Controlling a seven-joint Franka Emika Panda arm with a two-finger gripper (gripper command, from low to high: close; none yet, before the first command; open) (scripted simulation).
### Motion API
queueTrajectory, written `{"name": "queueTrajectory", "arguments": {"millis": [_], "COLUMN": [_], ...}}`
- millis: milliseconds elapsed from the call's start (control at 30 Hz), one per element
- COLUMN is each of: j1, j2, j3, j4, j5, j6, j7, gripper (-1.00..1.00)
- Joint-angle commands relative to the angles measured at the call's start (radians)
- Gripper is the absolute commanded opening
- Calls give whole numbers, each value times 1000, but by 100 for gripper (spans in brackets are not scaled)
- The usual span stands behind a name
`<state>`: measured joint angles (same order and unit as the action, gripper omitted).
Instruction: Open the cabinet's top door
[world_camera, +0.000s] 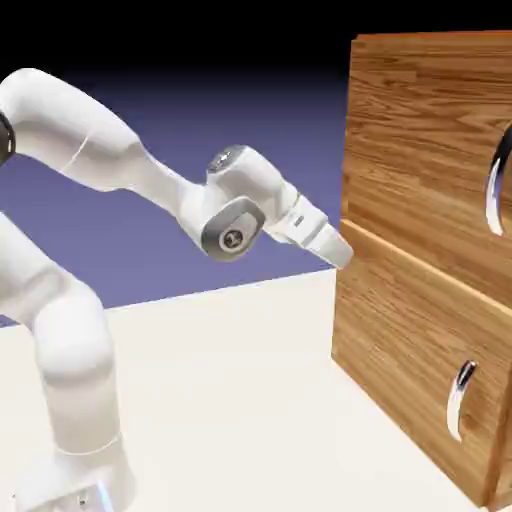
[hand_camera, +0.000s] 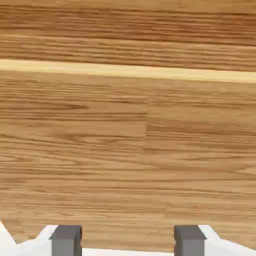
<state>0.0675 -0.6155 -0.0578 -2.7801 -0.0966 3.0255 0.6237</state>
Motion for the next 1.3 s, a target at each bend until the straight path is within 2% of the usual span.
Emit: {"name": "queueTrajectory", "arguments": {"millis": [0,1267], "j1": [21,802], "j2": [-17,-658], "j3": [-21,-836], "j4": [11,432], "j5": [-36,-1396], "j6": [-4,-166], "j7": [-44,-1696], "gripper": [0,0]}}
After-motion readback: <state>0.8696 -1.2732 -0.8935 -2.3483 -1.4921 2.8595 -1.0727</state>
